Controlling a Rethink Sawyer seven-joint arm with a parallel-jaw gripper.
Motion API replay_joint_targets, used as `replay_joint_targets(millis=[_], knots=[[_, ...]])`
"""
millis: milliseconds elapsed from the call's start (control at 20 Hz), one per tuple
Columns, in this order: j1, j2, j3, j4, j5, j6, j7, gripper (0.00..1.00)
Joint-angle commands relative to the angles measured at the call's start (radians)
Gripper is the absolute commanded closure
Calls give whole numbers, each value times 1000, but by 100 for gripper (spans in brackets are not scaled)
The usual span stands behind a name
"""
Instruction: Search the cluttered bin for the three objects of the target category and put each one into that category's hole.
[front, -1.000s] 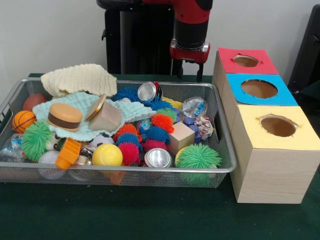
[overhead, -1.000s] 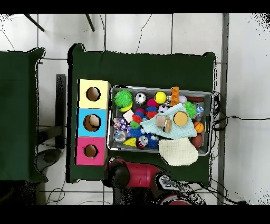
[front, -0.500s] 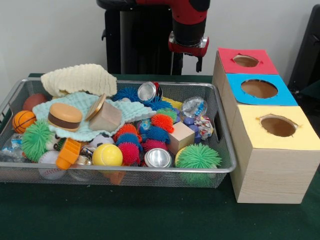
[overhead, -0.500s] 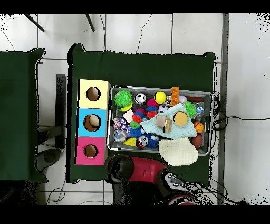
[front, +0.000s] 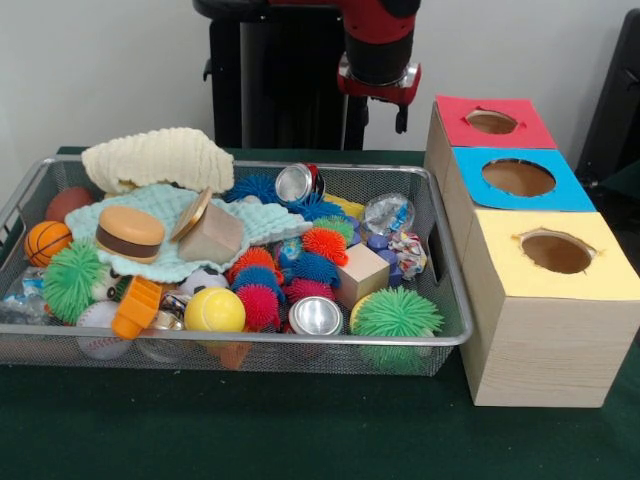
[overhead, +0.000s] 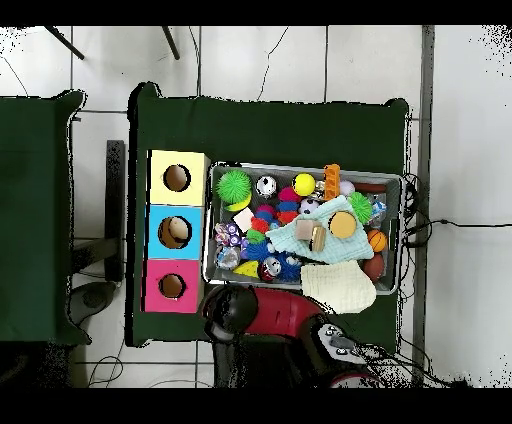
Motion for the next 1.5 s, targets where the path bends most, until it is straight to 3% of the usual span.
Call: replay_joint_targets(millis=[50,200,300,500,800,900,1050,1300,1500], knots=[[-9,-38,86,-93,40,-2,77,0],[33,-81,48,-25,-3,-173,133,0],[79,-147,10,45,-20,-248,182,0],[123,-266,-37,175,-21,-318,219,0],[180,-338,-102,297,-5,-429,239,0],[218,-332,-151,289,-10,-460,224,0],[219,-299,-162,287,-5,-508,210,0],[164,-239,-129,285,-2,-547,188,0],[106,-161,-81,227,-3,-537,153,0]])
